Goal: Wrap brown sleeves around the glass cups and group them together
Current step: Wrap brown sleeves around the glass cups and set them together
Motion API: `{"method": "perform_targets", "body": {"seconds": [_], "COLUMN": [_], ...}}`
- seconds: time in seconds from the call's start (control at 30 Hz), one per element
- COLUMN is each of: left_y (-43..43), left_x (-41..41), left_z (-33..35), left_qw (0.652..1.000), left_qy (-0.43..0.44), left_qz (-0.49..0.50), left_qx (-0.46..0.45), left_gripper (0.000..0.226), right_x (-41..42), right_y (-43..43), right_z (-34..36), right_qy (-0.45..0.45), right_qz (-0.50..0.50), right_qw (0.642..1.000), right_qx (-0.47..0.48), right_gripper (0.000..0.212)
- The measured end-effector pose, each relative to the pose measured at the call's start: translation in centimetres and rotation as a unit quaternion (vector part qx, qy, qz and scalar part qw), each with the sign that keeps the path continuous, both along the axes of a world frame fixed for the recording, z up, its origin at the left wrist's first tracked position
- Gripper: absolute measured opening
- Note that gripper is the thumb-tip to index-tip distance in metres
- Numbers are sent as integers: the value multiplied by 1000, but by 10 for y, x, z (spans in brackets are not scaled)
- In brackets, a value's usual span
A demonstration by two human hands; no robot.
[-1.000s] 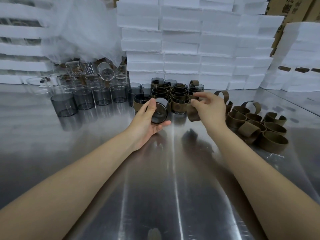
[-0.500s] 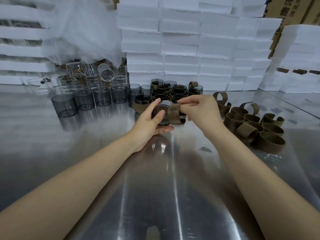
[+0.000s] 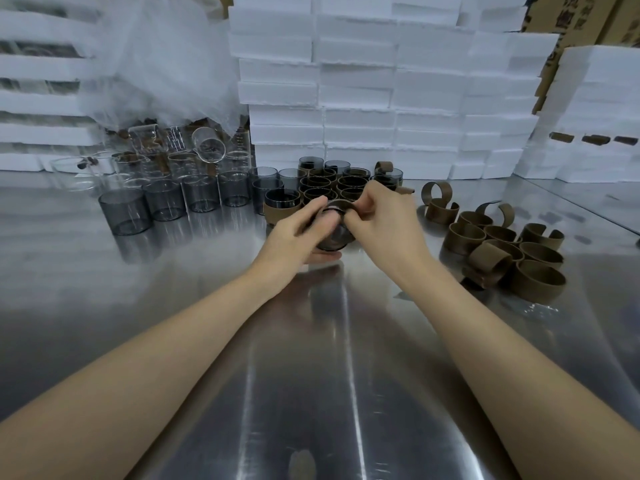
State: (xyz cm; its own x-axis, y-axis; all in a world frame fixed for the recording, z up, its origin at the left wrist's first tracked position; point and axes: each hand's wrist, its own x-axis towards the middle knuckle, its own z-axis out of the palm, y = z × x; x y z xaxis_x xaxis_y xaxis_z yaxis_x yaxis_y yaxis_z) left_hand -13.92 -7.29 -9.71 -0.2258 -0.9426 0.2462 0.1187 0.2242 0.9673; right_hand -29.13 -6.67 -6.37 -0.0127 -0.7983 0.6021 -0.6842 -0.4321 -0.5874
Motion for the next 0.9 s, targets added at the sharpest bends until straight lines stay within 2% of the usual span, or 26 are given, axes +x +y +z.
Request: {"method": "perform_targets", "body": {"seconds": [0.1,0.2,0.3,0.43,0.63,0.9], "left_y": [-2,-3,-3,-2,-4,-5], "left_x": [0,1,0,0,-1,-1], "left_z": [-4,-5,-5,-5,-4,-2], "left_qw": [998,997,998,1000,1000,998], "left_qy": [-46,-54,-50,-13,-26,-59], "left_qz": [5,14,17,-3,-3,12], "left_qx": [-47,-52,-32,-4,2,-13], "left_gripper": [50,58,69,64,67,68], "right_x": [2,1,-2,-8,-16,-21], "right_y": [2,3,1,-3,-8,-12], "right_z": [1,3,3,1,0,-1], "right_qy": [19,10,-25,-49,-58,-54], "right_qz": [-1,4,15,36,61,60], "right_qw": [1000,1000,999,996,994,994], "right_qx": [-3,9,36,60,74,80], "right_gripper": [24,31,25,20,30,24]}}
